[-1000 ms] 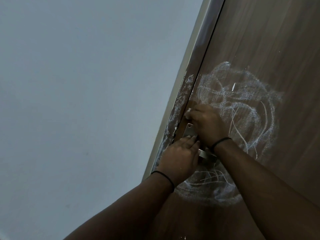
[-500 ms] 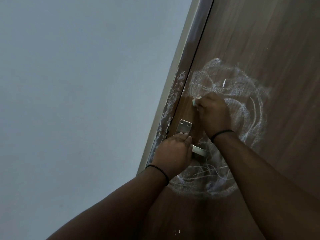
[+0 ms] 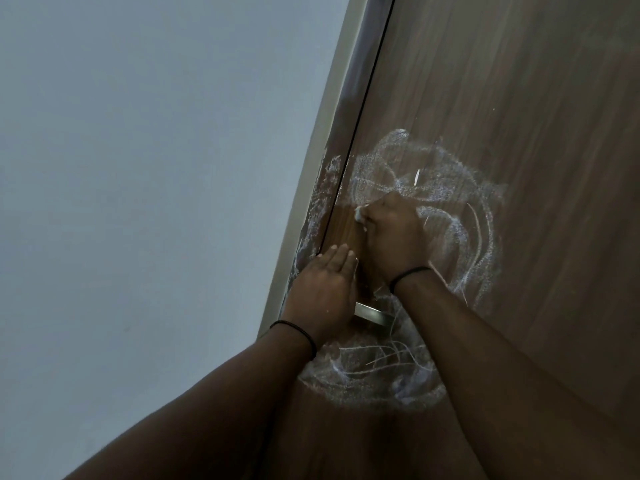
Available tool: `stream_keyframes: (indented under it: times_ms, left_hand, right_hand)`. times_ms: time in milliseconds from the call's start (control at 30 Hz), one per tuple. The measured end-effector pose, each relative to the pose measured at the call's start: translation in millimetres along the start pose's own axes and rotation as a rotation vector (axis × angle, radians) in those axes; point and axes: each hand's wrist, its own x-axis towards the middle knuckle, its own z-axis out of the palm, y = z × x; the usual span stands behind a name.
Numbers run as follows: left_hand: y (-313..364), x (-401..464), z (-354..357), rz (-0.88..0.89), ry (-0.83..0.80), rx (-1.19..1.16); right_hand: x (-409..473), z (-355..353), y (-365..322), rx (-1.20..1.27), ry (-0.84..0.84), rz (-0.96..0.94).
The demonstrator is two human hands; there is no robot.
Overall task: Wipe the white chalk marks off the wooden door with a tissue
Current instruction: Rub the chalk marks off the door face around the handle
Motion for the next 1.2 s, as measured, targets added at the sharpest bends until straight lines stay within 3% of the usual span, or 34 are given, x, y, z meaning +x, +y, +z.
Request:
stream_keyframes:
  times_ms: [167,400,567,667,833,1033,1100,1200]
  left_hand:
    - [1,3,0,-0.017,-0.055,0.073]
    - [6,9,-8,-0.031,-0.149,0.148]
    - [14,11,-17,-0.050,-0.189,0.229]
    - [14,8,-18,-0.002,-0.158,0.308]
    - [9,11,-15,-0.031,-0.206,0.269]
    - [12,7,-21,-0.108,-0.191,0.147]
    - [12,8,-20,-0.112,-0.194,0.125]
    - [10,8,-19,-0.106,-0.236,0.116]
  right_hand:
    - [-41,-3,13,-0.059,-0.067,-0.118]
    - [3,-16,21,-0.018,0.114,0.014]
    - [3,1,-5,0.013,-0.058,-0.104]
    - [-2,-5,7,-0.013,-0.074,-0.127]
    - [19,-14,9,0.005,0.051,-0.003]
    - [22,5,-20,-0.021,-0.178,-0.078]
    - [17,0,-13,-0.025,-0.141,-0.154]
    - [17,-11,0,0.056,-0.053,-0.075]
